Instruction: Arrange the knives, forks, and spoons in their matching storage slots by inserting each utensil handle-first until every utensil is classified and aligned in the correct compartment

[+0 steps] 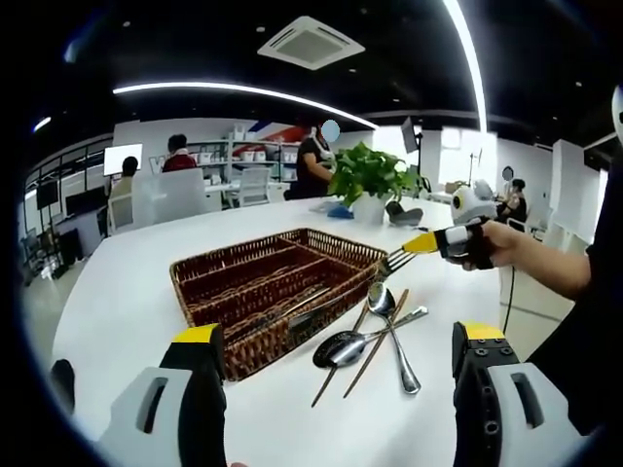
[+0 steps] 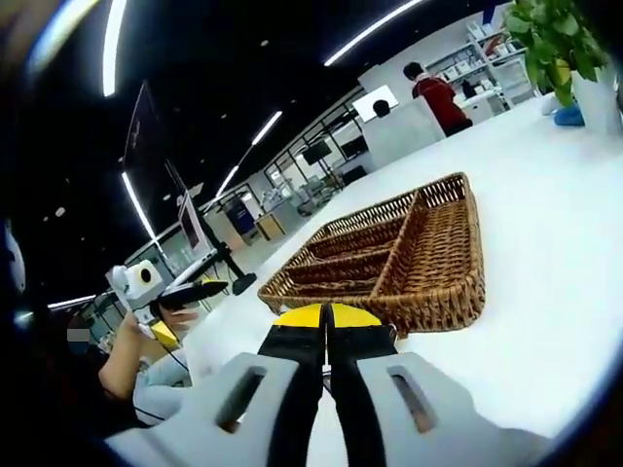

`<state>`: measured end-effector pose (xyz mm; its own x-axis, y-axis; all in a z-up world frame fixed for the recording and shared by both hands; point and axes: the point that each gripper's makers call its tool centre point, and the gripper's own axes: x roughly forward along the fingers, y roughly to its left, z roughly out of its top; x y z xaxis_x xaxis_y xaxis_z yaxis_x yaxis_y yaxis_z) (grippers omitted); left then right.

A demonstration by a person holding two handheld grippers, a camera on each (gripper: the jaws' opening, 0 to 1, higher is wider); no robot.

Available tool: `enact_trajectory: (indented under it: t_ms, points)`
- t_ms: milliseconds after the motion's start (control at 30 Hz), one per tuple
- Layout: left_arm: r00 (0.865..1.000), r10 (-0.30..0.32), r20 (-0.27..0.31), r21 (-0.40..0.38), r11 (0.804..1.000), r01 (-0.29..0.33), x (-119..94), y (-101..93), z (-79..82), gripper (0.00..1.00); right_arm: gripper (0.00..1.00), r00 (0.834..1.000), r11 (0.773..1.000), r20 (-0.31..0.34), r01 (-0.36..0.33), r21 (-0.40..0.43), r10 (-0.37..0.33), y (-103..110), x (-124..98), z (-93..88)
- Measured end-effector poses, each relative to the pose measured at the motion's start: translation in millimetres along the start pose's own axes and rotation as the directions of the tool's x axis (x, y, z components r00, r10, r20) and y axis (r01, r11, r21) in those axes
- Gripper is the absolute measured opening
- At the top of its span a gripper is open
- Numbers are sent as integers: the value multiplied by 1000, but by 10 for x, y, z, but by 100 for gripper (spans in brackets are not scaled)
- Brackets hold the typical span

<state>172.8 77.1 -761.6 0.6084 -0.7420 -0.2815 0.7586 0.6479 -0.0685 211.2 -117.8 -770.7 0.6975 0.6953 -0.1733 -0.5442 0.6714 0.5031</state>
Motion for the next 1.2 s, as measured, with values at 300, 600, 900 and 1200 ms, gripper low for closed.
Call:
enact_trajectory:
  t_ms: [300, 600, 900, 1200]
  points:
    - [1000, 10, 5, 4, 1000, -10, -40, 37, 17, 99, 0, 999, 999, 19, -32, -23, 33, 76, 120, 211]
    - [1000, 18, 1, 4, 1000, -18, -55, 81, 4, 99, 0, 999, 999, 32, -37, -38, 39, 14, 354, 436]
    - [1000, 23, 5, 4, 1000, -23, -62, 117, 22, 99, 0, 999, 998, 25, -34, -43, 35, -55, 627, 585]
    - [1000, 31, 6, -2, 1000, -31, -76, 159, 11, 99, 0, 999, 999, 9, -37, -13, 37, -185, 930, 652]
